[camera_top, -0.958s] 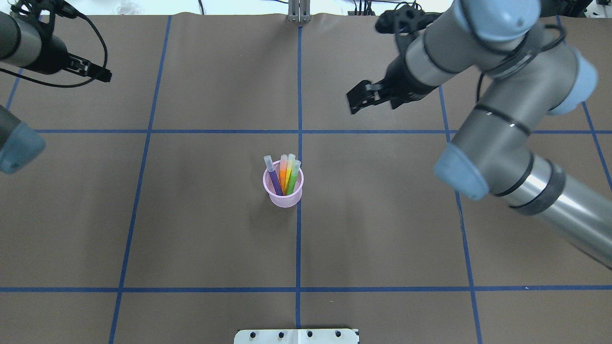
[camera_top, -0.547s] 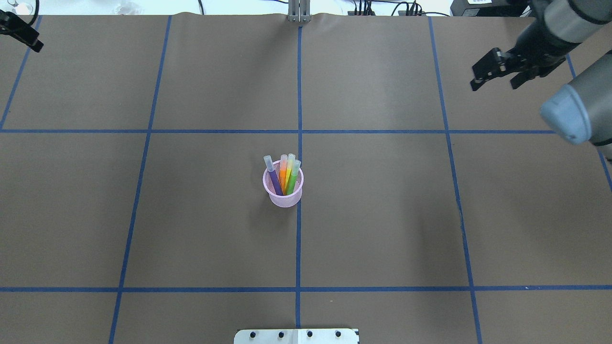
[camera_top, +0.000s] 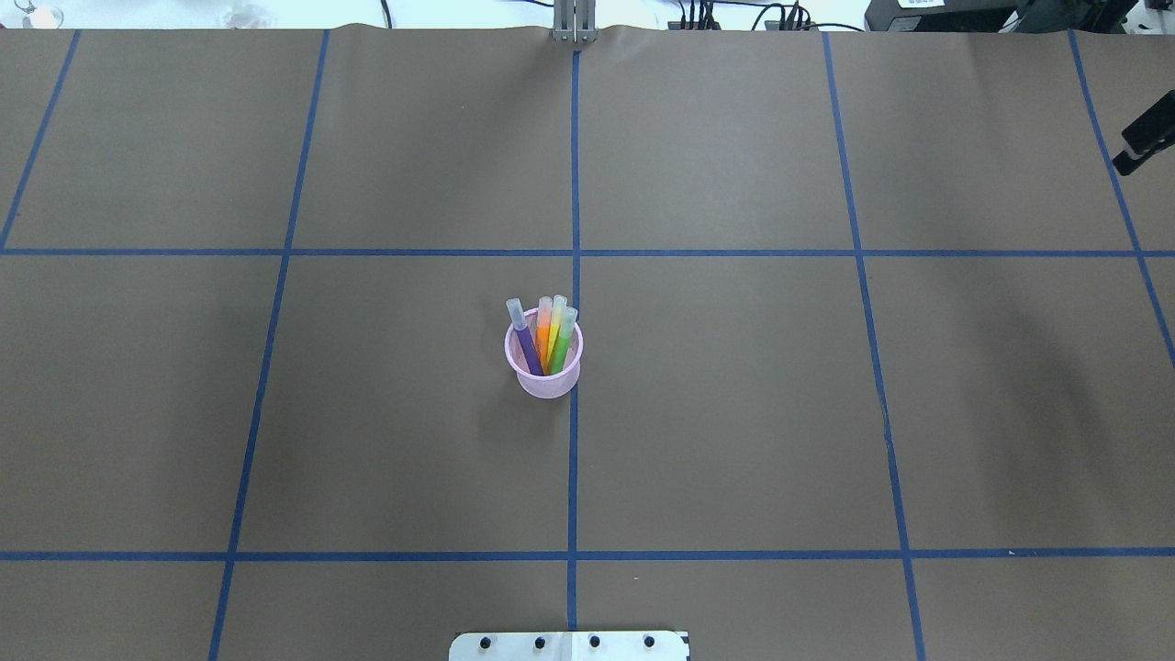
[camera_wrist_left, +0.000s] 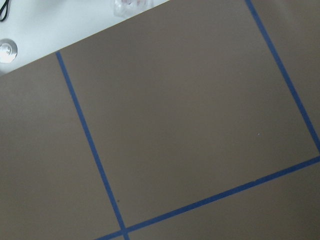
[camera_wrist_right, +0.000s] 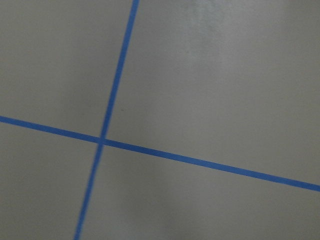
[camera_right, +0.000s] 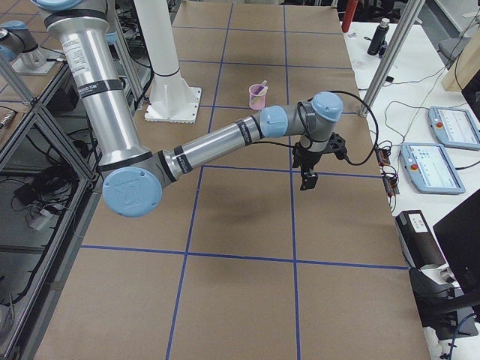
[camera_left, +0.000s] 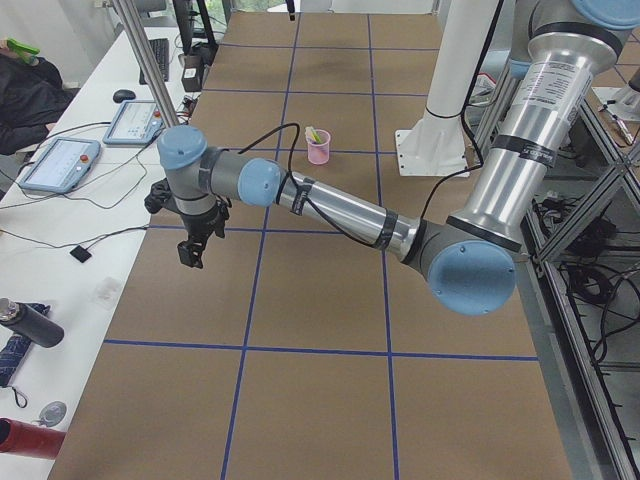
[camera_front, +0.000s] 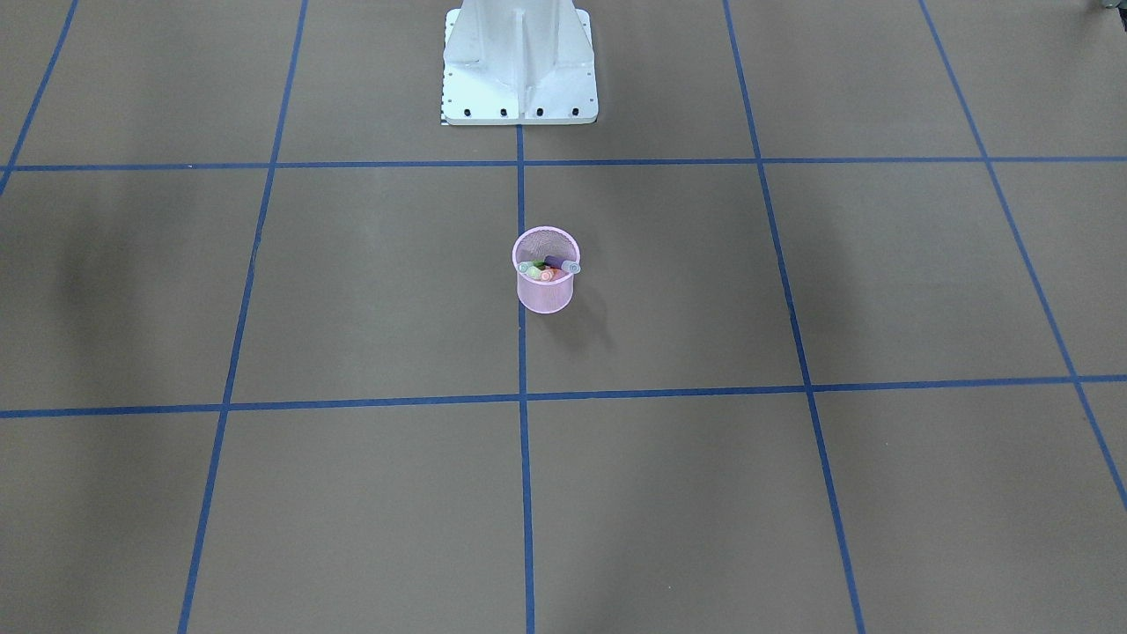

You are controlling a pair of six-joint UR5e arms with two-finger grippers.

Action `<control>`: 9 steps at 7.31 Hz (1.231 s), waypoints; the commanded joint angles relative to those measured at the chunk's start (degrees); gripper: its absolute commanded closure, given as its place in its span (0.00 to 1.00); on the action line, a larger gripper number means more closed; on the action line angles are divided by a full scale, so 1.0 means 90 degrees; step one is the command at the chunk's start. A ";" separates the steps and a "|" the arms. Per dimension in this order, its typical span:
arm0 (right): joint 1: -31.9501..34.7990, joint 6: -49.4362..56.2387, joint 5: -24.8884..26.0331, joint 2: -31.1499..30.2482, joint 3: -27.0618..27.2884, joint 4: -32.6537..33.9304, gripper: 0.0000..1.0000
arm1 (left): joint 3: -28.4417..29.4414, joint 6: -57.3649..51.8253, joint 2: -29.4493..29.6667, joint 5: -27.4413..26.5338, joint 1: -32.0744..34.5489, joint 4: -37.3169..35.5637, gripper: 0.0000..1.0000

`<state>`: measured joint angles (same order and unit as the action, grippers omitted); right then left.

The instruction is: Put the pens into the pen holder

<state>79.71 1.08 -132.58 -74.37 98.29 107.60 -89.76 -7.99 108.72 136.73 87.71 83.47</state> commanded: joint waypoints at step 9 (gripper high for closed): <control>0.0997 0.0085 0.0102 -0.1268 0.0016 -0.0296 0.00 | -0.0367 0.0575 -0.1326 -0.0534 0.0362 0.0463 0.00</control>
<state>88.03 1.91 -131.55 -84.86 98.44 104.94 -89.69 -3.56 98.31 132.51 90.96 90.34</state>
